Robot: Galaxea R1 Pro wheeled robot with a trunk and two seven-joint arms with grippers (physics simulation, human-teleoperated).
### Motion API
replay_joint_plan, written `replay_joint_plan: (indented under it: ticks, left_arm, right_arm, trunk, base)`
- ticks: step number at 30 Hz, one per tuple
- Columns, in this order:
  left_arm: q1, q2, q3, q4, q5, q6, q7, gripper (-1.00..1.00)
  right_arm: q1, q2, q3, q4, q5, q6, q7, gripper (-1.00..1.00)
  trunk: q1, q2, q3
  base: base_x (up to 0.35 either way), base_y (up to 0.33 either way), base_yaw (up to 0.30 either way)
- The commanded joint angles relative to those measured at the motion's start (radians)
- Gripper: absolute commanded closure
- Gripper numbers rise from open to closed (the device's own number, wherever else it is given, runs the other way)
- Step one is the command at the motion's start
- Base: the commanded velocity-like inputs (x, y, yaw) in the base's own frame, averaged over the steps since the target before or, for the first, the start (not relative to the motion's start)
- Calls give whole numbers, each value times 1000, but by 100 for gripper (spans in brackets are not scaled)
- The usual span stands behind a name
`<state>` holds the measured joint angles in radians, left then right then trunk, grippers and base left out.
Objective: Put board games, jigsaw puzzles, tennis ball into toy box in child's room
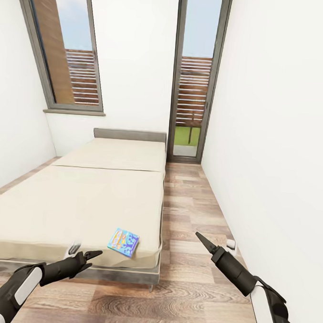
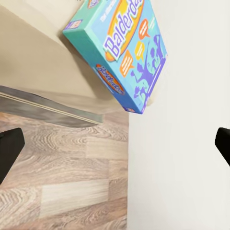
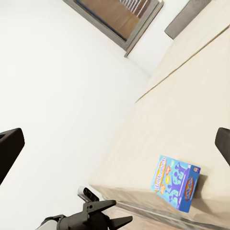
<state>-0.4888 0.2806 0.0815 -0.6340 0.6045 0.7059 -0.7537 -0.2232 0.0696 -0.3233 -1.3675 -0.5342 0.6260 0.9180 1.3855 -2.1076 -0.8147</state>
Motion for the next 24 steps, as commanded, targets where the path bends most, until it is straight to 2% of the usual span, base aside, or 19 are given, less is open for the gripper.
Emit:
replay_joint_plan:
  ticks: [1, 8, 16, 24]
  left_arm:
    - [-1, 0, 1, 0, 3, 6, -2, -100]
    - [-1, 0, 1, -5, 3, 6, -5, -100]
    - [-1, 0, 0, -7, 3, 6, -5, -100]
    - [-1, 0, 0, -7, 4, 6, -5, -100]
  right_arm:
    - [-1, 1, -2, 0, -4, 7, 2, -100]
    - [-1, 1, -2, 0, -5, 6, 2, -100]
    - [-1, 1, -2, -2, -6, 6, 3, -100]
    - [-1, 1, -2, -3, -6, 6, 5, -100]
  trunk:
    - [0, 0, -1]
    - [0, 0, -1]
    - [0, 0, -1]
    - [0, 0, -1]
  base:
    - [0, 0, 0]
    - [10, -5, 0]
    - [91, -141, 0]
    - [21, -37, 0]
